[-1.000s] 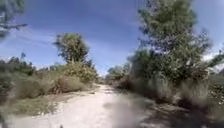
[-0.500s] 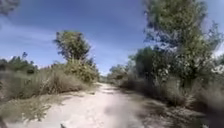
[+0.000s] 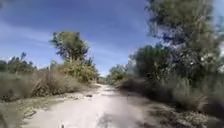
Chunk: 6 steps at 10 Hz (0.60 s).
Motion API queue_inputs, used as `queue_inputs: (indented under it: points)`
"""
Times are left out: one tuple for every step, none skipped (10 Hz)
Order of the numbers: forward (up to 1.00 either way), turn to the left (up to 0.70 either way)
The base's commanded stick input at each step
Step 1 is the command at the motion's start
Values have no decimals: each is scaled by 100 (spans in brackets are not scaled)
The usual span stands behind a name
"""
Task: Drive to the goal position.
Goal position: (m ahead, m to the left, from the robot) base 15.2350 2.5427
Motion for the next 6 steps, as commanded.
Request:
queue_inputs:
  points:
    - [70,0]
    - [70,0]
    - [70,0]
    - [70,0]
    - [70,0]
    - [70,0]
